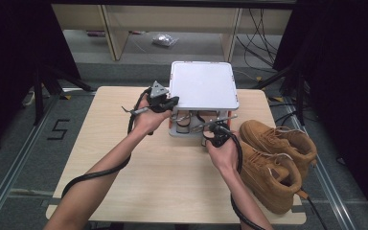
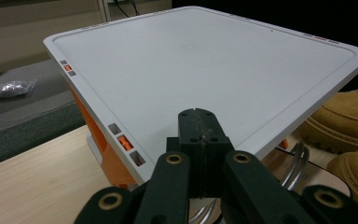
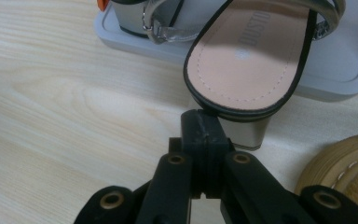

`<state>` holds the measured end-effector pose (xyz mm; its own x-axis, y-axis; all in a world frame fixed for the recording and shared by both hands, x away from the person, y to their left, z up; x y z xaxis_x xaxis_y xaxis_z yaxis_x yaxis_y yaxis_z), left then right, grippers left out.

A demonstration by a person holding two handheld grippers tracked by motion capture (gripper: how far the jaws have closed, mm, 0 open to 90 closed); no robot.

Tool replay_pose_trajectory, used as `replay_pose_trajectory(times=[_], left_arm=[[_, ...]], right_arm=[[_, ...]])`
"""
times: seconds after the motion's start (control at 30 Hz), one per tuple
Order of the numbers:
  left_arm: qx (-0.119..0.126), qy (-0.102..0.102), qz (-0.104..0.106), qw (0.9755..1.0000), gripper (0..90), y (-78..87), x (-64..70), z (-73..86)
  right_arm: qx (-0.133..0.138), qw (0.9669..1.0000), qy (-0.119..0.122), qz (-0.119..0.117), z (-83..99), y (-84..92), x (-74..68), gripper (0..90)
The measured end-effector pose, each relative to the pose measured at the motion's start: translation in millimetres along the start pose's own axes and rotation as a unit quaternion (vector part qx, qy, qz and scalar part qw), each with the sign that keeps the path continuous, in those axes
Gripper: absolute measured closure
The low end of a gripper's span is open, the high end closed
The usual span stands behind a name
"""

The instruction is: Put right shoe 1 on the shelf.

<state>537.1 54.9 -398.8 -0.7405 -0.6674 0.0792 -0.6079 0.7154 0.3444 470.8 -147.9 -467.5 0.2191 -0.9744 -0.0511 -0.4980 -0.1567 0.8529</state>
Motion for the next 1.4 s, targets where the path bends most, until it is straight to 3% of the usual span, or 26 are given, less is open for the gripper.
replay_pose_trajectory(times=[0.43, 0.47, 0.63, 0.93, 1.0, 1.03, 1.2, 1.4], left_arm=[[0.0, 0.001, 0.0, 1.0, 89.8, 0.0, -0.3, 0.0], [0.0, 0.001, 0.001, 1.0, 89.8, 0.0, -0.3, 0.0], [-0.001, 0.001, 0.001, 1.0, 89.9, 0.0, -0.4, -0.1], [-0.001, 0.001, 0.001, 1.0, 89.8, 0.0, -0.4, -0.1], [-0.001, 0.001, 0.002, 1.0, 89.9, -0.1, -0.5, -0.2], [-0.001, 0.001, 0.001, 1.0, 89.8, 0.0, -0.4, -0.2], [-0.001, 0.001, 0.001, 1.0, 89.9, 0.0, -0.4, -0.2], [-0.001, 0.0, 0.001, 1.0, 89.9, 0.3, -0.7, -0.1]], right_arm=[[0.005, 1.0, 0.0, 0.007, -8.1, -5.5, 1.9, 90.0], [0.009, 0.9998, -0.001, 0.018, -8.2, -6.6, 2.0, 90.0], [0.01, 0.9997, -0.007, 0.022, -10.1, -10.6, 3.3, 90.0], [0.032, 0.9987, 0.011, 0.039, -17.3, -22.1, 4.4, 90.0], [0.021, 0.999, -0.001, 0.039, -17.4, -23.4, 3.3, 90.0], [0.031, 0.9985, 0.013, 0.042, -18.2, -24.6, 6.0, 90.0], [0.03, 0.9985, 0.014, 0.044, -16.2, -30.7, 9.5, 90.0], [0.038, 0.998, 0.018, 0.047, -13.9, -25.3, 7.6, 87.1]])
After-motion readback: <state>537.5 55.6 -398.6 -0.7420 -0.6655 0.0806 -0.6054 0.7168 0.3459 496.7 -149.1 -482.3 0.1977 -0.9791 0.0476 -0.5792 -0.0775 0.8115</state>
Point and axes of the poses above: each handheld gripper's, and its own axes: y roughly backward along the jaws, z roughly out of its underside, x roughly to its right, the point moved 3 cm from there along -y, roughly forward along the jaws, and after that the axes turned 9 degrees about z, right-handed, at the moved point
